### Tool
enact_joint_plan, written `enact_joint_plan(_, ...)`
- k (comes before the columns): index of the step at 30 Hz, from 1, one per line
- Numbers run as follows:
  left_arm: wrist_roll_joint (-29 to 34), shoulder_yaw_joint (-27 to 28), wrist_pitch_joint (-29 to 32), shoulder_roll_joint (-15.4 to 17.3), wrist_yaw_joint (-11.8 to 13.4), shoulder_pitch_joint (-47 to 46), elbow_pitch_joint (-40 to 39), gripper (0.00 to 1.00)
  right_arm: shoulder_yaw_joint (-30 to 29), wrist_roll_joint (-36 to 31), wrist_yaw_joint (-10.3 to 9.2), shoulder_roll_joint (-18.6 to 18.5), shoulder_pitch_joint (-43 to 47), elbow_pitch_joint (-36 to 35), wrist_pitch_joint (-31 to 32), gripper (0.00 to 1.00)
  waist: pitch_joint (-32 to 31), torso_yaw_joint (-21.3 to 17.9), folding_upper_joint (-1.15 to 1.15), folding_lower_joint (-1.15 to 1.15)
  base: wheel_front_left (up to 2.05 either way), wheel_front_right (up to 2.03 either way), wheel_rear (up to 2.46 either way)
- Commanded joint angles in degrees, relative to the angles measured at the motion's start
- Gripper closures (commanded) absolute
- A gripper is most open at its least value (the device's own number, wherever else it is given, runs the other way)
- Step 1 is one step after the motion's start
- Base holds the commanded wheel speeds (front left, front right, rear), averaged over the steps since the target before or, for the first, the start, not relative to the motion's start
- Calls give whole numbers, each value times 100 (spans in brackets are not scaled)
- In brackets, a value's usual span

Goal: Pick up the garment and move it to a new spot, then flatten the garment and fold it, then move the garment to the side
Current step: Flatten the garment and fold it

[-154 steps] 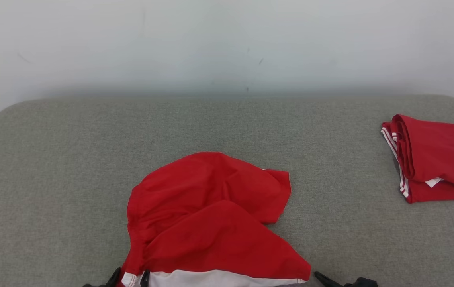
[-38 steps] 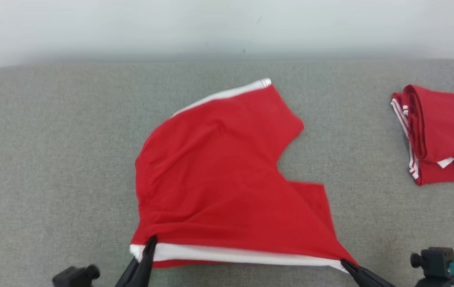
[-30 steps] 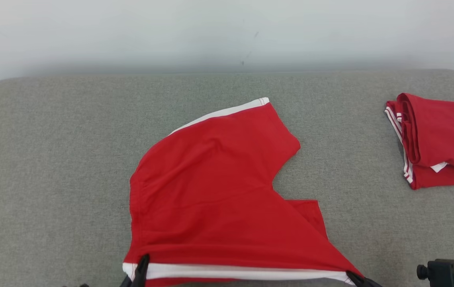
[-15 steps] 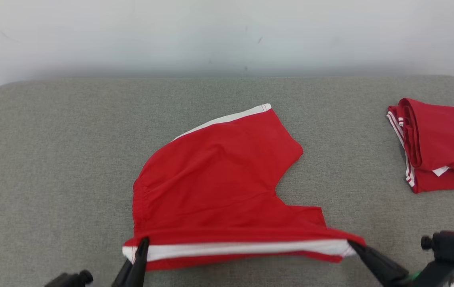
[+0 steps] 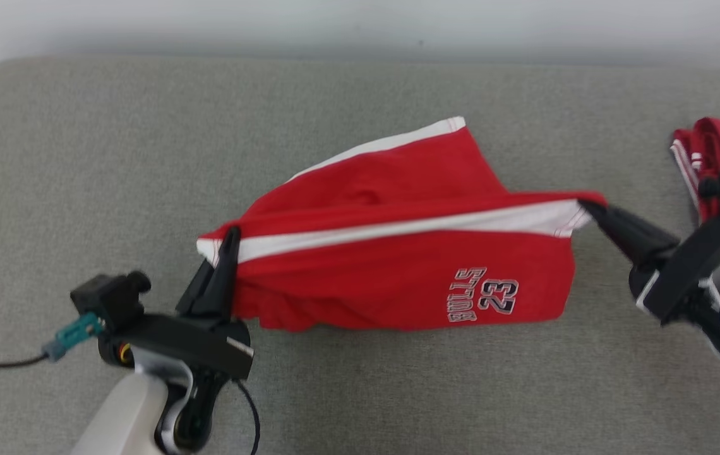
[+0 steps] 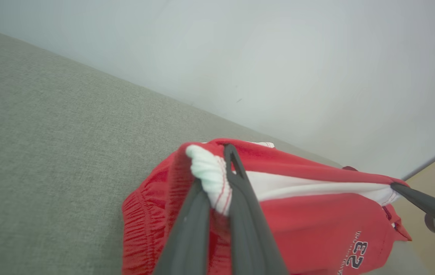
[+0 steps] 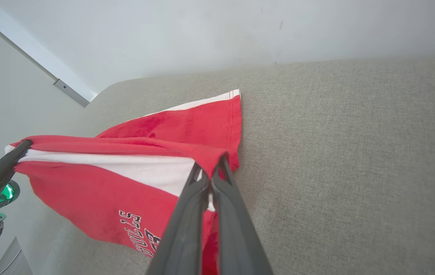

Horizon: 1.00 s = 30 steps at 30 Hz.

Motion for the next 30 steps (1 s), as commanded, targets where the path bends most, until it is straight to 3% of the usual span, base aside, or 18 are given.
enact_joint_plan(1, 24, 37, -5, -30, 31, -264, 156, 100, 34, -15, -13, 41, -320, 217, 139, 100, 393, 297, -1, -1, 0, 0, 0)
enact_joint_plan(12, 171, -21, -82, -365, 74, -1320, 814, 100, 492, -245, -14, 664, -2162, 1678, 669, 100, 1025, 694, -1, -1, 0, 0, 0)
enact_joint_plan(27, 215, -230, -215, -632, 8, -1715, 1185, 100, 1080, -401, -14, 1291, -3026, 3160, 202, 100, 1345, 956, -1, -1, 0, 0, 0)
enact_joint_plan(28, 223, -245, -228, -634, -1, -1719, 1230, 100, 1118, -404, -14, 1324, -3045, 3225, 142, 78, 1344, 951, -1, -1, 0, 0, 0)
enact_joint_plan(29, 234, -258, -227, -633, -11, -1736, 1260, 76, 1157, -413, -14, 1353, -3054, 3264, 76, 32, 1339, 945, -1, -1, 0, 0, 0)
enact_joint_plan(30, 261, -269, -236, -625, -18, -1752, 1292, 44, 1203, -388, -14, 1380, -3029, 3288, 33, 0, 1325, 933, -1, -1, 0, 0, 0)
